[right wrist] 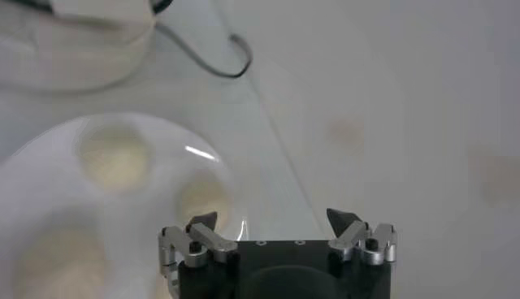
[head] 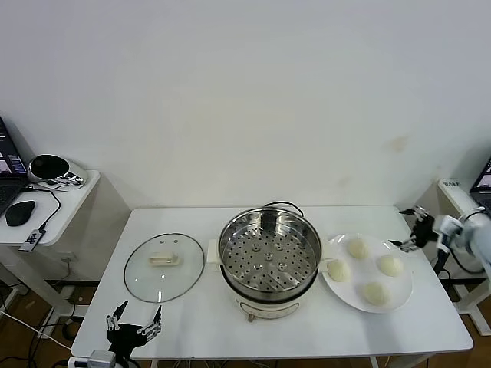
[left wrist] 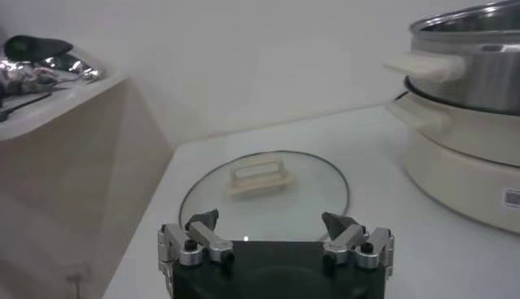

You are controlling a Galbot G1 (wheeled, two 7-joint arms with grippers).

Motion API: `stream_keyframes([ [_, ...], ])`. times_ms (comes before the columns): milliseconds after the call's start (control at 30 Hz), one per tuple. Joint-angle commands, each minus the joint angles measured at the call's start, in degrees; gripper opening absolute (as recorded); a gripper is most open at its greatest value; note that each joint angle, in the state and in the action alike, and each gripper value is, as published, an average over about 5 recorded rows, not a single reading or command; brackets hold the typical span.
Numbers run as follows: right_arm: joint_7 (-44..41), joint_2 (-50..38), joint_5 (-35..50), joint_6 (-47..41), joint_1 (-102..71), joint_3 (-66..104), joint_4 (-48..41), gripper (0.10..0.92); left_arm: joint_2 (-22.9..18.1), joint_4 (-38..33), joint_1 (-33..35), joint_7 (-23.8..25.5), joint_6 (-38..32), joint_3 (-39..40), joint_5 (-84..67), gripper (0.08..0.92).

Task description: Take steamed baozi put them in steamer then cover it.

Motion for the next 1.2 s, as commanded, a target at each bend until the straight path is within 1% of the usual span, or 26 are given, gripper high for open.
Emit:
stream_keyframes([
  [33,-7.77,6.61,-9.70,8.51,22.01,-26.18,-18.60,0.823,0.03,-0.88,0.30,0.23,0.01,0.12,0.73,0.823],
  [167,-7.96,10.04,-11.66,9.54,21.97,-26.84,-22.09,0.823,-0.74,-1.96,1.23,0.11,0.03,-0.07,1.05,0.823],
  [333,-8.03,12.39,-13.19,10.05,20.41,-25.26,-24.30,0.823,-2.16,-2.85,2.48,0.21,0.09,-0.27,1.48,0.823],
  [533,-7.16,14.44,-15.80,10.25,18.03,-21.45,-26.21,0.823,-2.57,-3.93,3.85,-0.26,0.15,-0.53,1.72,0.823],
  [933,-3.90,16.02,-16.02,10.29,16.35,-19.02,-28.19,0.823,-3.39,-5.56,6.39,-1.00,0.04,-0.52,2.05,0.823],
  [1200,-1.96,18.02,-16.68,9.84,16.72,-18.38,-31.37,0.823,-3.81,-5.89,6.47,-0.83,0.07,-0.09,2.16,0.823],
])
